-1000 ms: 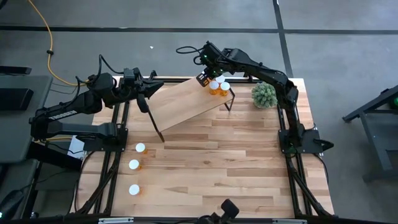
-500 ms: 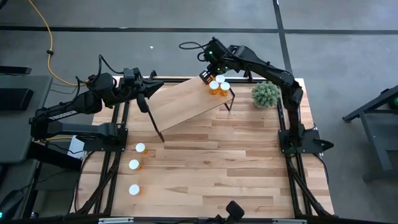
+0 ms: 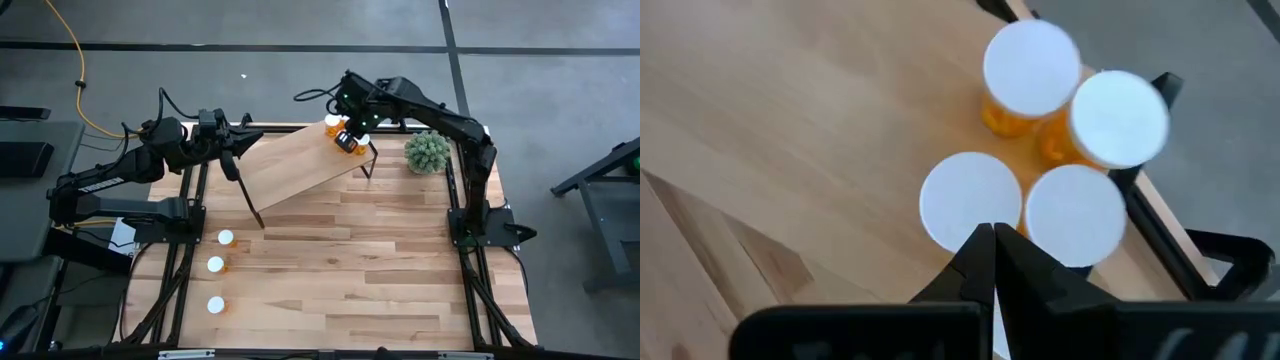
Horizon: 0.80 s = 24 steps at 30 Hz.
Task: Pick and place medicine bottles onto shelf by color
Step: Adjust the pill bottles on the shelf
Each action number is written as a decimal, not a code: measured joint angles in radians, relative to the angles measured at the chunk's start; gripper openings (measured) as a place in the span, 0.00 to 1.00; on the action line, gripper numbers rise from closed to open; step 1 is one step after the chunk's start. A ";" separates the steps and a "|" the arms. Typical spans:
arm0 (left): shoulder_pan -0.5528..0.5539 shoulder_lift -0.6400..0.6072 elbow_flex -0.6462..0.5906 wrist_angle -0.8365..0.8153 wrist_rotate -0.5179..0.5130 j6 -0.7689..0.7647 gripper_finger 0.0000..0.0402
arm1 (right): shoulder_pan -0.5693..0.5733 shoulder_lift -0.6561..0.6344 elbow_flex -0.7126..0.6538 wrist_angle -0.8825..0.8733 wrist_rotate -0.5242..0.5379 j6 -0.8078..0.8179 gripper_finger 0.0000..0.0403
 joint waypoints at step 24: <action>0.000 0.000 0.000 0.000 -0.015 0.000 0.00 | 0.002 0.013 -0.065 0.093 -0.009 0.062 0.00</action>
